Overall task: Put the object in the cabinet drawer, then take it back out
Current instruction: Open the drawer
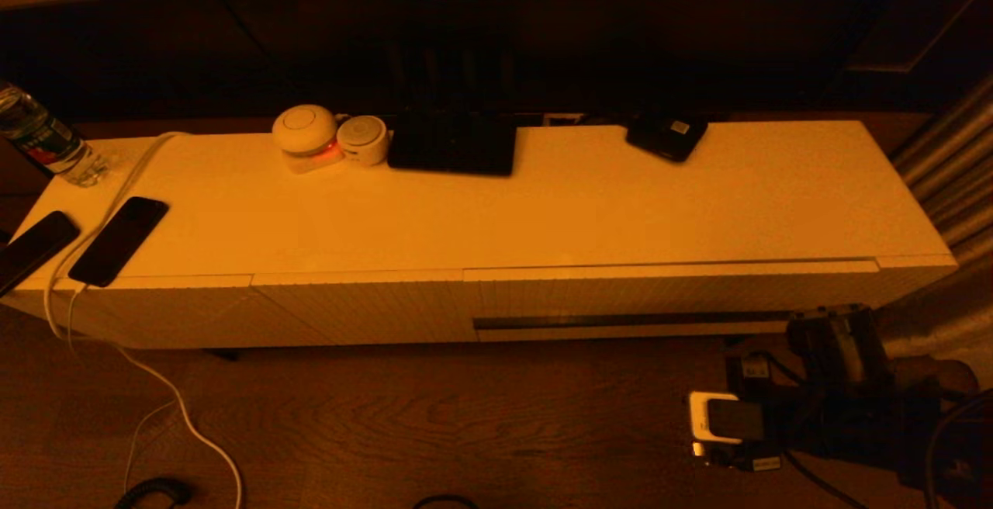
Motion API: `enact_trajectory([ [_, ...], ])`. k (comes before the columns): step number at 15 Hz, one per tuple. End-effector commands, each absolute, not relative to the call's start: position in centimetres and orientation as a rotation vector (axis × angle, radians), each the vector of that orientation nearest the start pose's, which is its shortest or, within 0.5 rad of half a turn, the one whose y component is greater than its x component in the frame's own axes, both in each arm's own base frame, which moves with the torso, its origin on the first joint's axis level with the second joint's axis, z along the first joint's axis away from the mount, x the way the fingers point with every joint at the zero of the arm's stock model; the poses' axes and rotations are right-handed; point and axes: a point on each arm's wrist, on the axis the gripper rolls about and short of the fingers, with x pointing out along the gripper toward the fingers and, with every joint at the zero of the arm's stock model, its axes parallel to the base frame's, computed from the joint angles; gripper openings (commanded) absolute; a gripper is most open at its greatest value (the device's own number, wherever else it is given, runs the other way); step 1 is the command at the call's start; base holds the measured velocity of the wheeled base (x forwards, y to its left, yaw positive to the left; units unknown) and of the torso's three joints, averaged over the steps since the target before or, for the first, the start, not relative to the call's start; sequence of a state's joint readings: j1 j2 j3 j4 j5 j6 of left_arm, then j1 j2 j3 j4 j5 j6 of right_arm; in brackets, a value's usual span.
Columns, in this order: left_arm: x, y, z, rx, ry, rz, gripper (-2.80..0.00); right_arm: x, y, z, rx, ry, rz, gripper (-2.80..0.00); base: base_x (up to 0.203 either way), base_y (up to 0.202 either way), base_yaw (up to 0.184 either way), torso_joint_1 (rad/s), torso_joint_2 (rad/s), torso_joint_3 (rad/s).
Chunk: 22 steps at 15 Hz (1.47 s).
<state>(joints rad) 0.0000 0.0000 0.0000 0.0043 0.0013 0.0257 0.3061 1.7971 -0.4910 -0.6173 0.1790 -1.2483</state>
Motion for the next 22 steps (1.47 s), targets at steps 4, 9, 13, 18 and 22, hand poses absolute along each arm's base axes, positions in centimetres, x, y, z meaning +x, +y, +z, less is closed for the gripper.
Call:
enact_trajectory([
  [4,-2.3,0.0,7.5,0.026,0.005,0.001,-2.80,26.1,7.5,5.5,-1.291,0.341,0.885,-2.80,0.000,0.000,0.000,0.000,0.00,0.000],
  [9,-2.3,0.0,7.5,0.026,0.005,0.001,-2.80,27.5,6.6,6.1,-1.322,0.310,0.848,-2.80,0.000,0.000,0.000,0.000,0.00,0.000],
  [13,-2.3,0.0,7.5,0.026,0.005,0.001,-2.80,27.6,6.3,6.5,-1.406,0.262,0.861,-2.80,0.000,0.000,0.000,0.000,0.00,0.000],
  [18,-2.3,0.0,7.5,0.026,0.005,0.001,-2.80,26.7,5.7,6.5,-1.393,0.337,0.889,0.00,0.000,0.000,0.000,0.000,0.00,0.000],
  [22,-2.3,0.0,7.5,0.026,0.005,0.001,-2.80,26.1,5.4,6.9,-1.392,0.390,0.887,0.00,0.000,0.000,0.000,0.000,0.00,0.000],
])
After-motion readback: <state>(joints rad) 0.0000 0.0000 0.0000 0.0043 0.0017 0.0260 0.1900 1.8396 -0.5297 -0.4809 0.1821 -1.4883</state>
